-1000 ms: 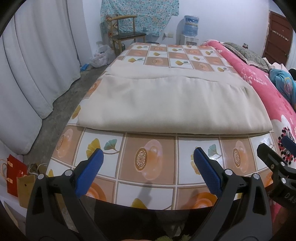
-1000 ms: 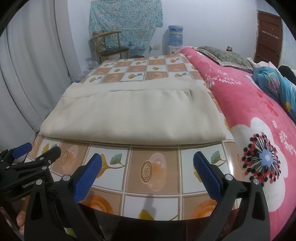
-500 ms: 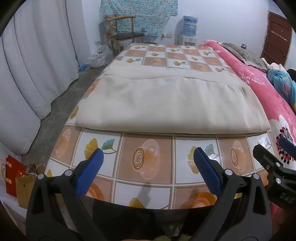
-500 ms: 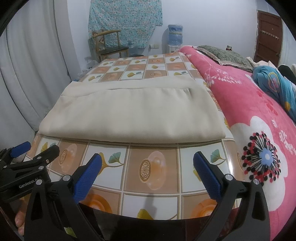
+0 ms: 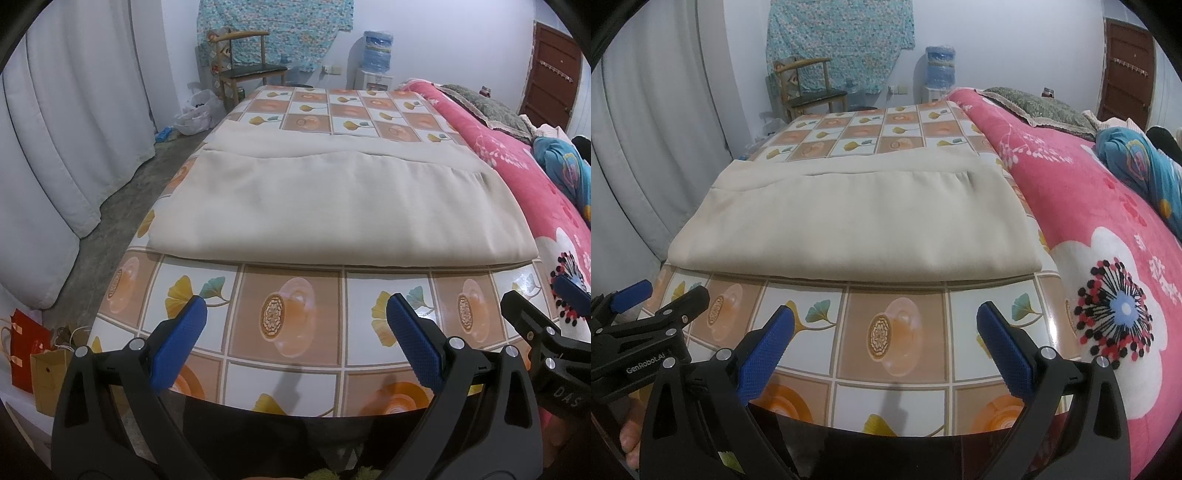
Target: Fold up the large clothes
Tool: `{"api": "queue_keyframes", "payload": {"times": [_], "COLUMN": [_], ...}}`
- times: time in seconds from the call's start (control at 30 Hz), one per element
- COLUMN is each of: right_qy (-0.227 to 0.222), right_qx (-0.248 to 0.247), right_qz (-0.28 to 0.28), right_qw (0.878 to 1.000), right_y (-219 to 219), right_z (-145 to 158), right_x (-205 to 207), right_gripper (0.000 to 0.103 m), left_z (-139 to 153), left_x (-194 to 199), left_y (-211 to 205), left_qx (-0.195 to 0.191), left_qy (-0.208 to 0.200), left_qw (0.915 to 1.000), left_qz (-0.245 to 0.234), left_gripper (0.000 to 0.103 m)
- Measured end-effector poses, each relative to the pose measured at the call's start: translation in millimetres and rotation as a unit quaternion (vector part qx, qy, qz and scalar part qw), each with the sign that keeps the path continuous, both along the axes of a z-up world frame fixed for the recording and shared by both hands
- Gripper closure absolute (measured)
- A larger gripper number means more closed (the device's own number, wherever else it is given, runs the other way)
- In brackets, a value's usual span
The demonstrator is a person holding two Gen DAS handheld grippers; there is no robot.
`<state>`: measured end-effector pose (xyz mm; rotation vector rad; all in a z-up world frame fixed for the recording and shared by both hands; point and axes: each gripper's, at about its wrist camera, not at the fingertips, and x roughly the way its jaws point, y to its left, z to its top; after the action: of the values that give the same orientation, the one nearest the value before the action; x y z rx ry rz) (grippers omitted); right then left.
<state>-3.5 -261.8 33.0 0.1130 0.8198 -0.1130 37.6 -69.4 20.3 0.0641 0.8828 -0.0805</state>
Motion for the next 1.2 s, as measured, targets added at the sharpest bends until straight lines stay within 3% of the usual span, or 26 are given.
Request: {"api": "queue_keyframes", "payload": {"times": [1.2], "right_qy": [0.001], "right_qx": [-0.004], "right_qz": [0.003], "right_qw": [1.0], "right_y": [5.5], "right_z": [-2.4], "right_x": [0.9], "right_gripper": [0.007], "left_z": [1.5], "left_x": [-1.0], "left_y": [-3.3], "left_qx": [-0.002], "left_qy": [-0.001], "left_qw": [1.0], "left_qz": [-0.001], "left_gripper": [0.009]}}
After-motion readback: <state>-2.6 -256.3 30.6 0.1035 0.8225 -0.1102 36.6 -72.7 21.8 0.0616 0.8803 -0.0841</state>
